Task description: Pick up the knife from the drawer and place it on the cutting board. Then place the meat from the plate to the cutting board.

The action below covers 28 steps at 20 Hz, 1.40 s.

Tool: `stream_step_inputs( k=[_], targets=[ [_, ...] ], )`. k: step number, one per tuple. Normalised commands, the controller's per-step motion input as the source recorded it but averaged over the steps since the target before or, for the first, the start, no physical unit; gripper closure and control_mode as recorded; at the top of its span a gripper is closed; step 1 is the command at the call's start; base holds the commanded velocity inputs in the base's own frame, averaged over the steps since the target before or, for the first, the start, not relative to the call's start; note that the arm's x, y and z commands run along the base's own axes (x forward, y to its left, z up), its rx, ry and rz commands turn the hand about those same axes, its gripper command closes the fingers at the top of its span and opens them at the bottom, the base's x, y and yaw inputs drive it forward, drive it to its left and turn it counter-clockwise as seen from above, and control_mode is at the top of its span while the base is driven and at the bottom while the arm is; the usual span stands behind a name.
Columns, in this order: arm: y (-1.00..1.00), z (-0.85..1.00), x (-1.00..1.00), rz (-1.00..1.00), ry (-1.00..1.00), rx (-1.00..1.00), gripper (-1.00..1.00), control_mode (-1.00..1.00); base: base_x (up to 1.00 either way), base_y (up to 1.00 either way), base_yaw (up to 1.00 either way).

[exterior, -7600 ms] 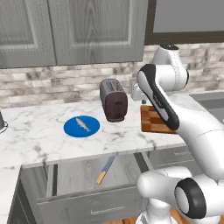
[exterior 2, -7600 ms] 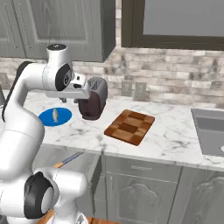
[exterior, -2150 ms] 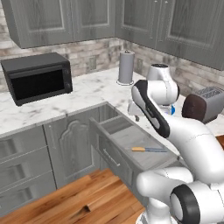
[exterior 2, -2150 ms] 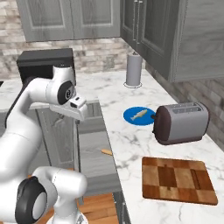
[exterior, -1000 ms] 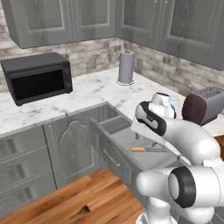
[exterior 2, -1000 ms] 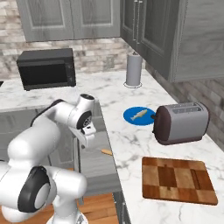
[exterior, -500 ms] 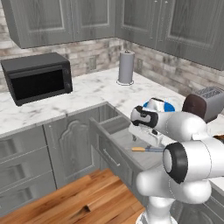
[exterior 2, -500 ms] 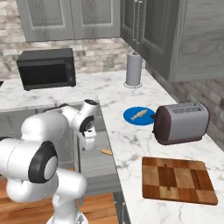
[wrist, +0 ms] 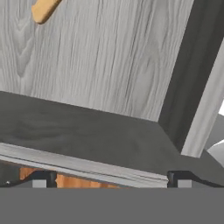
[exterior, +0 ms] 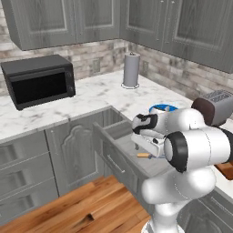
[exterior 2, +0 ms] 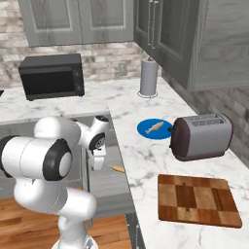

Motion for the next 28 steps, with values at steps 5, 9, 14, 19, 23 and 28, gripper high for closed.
stream_step_inputs(
  k=[5,9,14,19,23,28],
  targets=[
    [0.10,-0.38,0.06,-0.04,0.00,0.00,-1.00,-1.00,0.00,0.00,0.00],
    [0.13,-0.36,0.00,-0.04,0.00,0.00,-1.00,-1.00,0.00,0.00,0.00],
    [0.24,-0.33,0.00,-0.04,0.00,0.01,-1.00,-1.00,0.00,0.00,0.00],
    [0.20,-0.24,-0.15,-0.01,0.00,0.05,-1.00,-1.00,0.00,0.00,0.00],
    [0.27,-0.18,-0.43,0.00,0.00,0.05,-1.00,-1.00,0.00,0.00,0.00],
    [0.36,-0.37,-0.51,0.00,0.00,0.04,-1.00,-1.00,0.00,0.00,0.00]
  ],
)
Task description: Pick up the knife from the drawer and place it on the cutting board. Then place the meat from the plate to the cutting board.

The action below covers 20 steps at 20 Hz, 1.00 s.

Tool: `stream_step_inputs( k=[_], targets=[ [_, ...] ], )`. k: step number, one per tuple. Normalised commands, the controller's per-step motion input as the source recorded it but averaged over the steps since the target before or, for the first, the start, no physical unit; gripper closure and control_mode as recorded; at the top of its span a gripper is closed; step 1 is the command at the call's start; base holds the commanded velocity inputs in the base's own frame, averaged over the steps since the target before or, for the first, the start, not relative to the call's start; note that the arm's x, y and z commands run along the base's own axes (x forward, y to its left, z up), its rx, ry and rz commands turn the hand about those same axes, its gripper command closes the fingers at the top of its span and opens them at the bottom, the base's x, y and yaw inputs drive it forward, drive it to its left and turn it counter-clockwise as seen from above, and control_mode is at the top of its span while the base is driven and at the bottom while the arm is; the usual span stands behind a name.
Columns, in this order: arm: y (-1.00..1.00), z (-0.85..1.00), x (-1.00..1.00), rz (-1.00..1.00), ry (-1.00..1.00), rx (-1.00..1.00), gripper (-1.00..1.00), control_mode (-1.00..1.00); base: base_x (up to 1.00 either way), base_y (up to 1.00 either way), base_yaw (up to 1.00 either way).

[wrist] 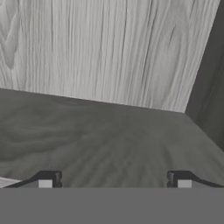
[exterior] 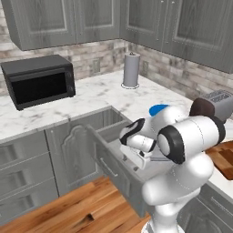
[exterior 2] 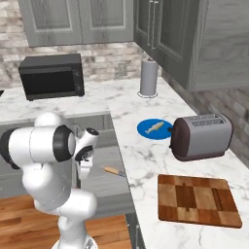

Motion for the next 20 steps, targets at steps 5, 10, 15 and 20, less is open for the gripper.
stream_step_inputs(
  k=[5,10,15,20],
  targets=[
    [0.36,-0.43,-0.58,0.00,0.00,0.07,-1.00,-1.00,0.00,0.00,0.00],
    [0.39,-0.40,-0.60,0.00,0.02,0.08,-1.00,-1.00,0.00,0.00,0.00],
    [0.46,-0.45,-0.63,0.00,0.02,0.05,-1.00,-1.00,0.00,0.00,0.00],
    [0.49,-0.43,-0.63,0.00,0.01,0.02,-1.00,-1.00,0.00,0.00,0.00]
  ],
)
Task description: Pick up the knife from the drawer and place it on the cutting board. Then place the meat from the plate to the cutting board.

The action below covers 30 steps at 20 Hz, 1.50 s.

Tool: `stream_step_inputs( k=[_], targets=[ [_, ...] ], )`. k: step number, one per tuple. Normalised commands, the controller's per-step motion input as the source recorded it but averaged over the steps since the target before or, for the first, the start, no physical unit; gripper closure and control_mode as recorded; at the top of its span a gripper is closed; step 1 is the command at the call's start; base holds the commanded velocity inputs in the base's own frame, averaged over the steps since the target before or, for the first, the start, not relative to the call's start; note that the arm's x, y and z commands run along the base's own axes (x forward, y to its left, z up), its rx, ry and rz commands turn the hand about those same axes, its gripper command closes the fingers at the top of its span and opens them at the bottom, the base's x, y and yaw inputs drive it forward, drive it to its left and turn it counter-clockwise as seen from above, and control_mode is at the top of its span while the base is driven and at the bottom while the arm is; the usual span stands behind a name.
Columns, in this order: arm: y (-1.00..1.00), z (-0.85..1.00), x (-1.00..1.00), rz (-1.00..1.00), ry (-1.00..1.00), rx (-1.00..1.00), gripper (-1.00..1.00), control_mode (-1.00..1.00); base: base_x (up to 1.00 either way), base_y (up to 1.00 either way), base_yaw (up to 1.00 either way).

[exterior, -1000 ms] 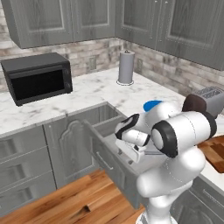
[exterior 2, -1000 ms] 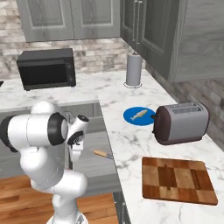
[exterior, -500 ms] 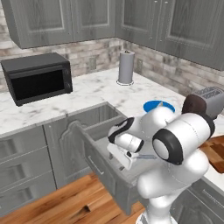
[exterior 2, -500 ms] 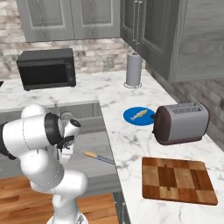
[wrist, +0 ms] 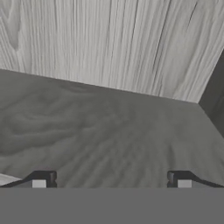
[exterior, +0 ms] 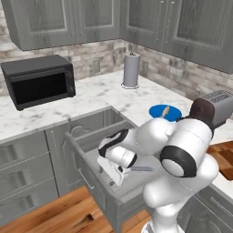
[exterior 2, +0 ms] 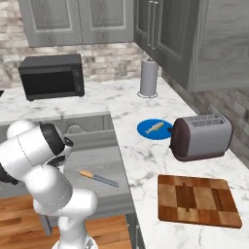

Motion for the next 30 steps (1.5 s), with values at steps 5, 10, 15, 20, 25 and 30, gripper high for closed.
stream_step_inputs(
  k=[5,10,15,20,25,30],
  targets=[
    [0.45,-0.26,-0.60,0.00,-0.02,0.00,-1.00,-1.00,0.00,0.00,0.00],
    [-0.05,0.02,-0.06,-0.03,-0.19,-0.02,-1.00,-1.00,0.00,0.00,0.00],
    [-0.32,0.11,0.05,-0.13,-0.24,-0.04,-1.00,-1.00,0.00,0.00,0.00],
    [-0.34,0.31,0.29,-0.16,-0.09,0.00,-1.00,-1.00,0.00,0.00,0.00],
    [-0.13,0.55,0.60,-0.11,0.03,-0.01,-1.00,-1.00,0.00,0.00,0.00],
    [-0.01,0.23,0.55,-0.10,0.14,-0.03,-1.00,-1.00,0.00,0.00,0.00]
  ],
)
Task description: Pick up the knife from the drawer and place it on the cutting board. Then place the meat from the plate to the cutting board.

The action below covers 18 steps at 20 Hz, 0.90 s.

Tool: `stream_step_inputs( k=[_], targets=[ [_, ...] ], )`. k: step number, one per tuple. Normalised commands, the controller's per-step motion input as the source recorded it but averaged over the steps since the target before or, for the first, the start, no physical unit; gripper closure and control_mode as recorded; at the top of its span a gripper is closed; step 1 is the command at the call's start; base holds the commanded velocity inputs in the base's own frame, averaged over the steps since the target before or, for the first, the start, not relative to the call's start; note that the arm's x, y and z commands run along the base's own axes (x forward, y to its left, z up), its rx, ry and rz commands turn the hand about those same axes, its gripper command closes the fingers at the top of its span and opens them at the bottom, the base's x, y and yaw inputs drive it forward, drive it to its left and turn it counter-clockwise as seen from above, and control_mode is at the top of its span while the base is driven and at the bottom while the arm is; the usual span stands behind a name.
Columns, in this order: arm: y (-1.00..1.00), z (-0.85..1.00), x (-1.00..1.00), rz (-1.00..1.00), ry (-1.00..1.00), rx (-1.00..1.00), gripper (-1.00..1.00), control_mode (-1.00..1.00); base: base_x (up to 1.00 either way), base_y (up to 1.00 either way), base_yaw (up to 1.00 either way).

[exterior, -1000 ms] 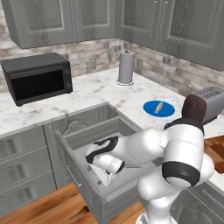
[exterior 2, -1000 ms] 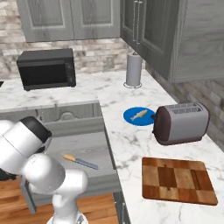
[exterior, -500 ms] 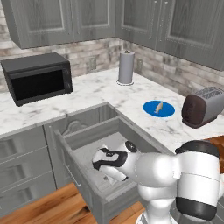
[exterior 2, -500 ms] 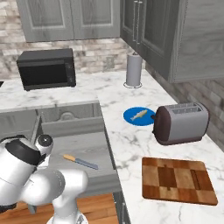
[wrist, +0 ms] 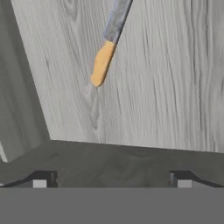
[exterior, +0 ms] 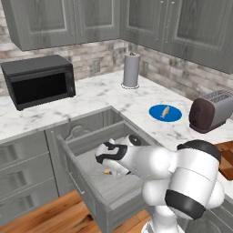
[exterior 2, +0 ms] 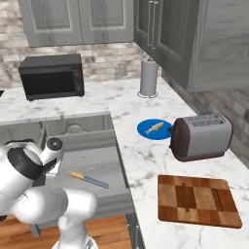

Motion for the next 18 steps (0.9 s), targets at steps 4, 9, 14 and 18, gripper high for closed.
stream_step_inputs(
  k=[4,9,14,18],
  targets=[
    [-0.05,0.00,0.40,-0.05,0.22,-0.09,-1.00,-1.00,0.00,0.00,0.00],
    [-0.19,-0.14,0.31,0.00,0.16,-0.02,-1.00,-1.00,0.00,0.00,0.00],
    [-0.20,-0.25,0.23,0.01,0.12,0.00,-1.00,-1.00,0.00,0.00,0.00],
    [-0.19,-0.36,0.01,0.00,0.02,0.00,-1.00,-1.00,0.00,0.00,0.00]
  ],
)
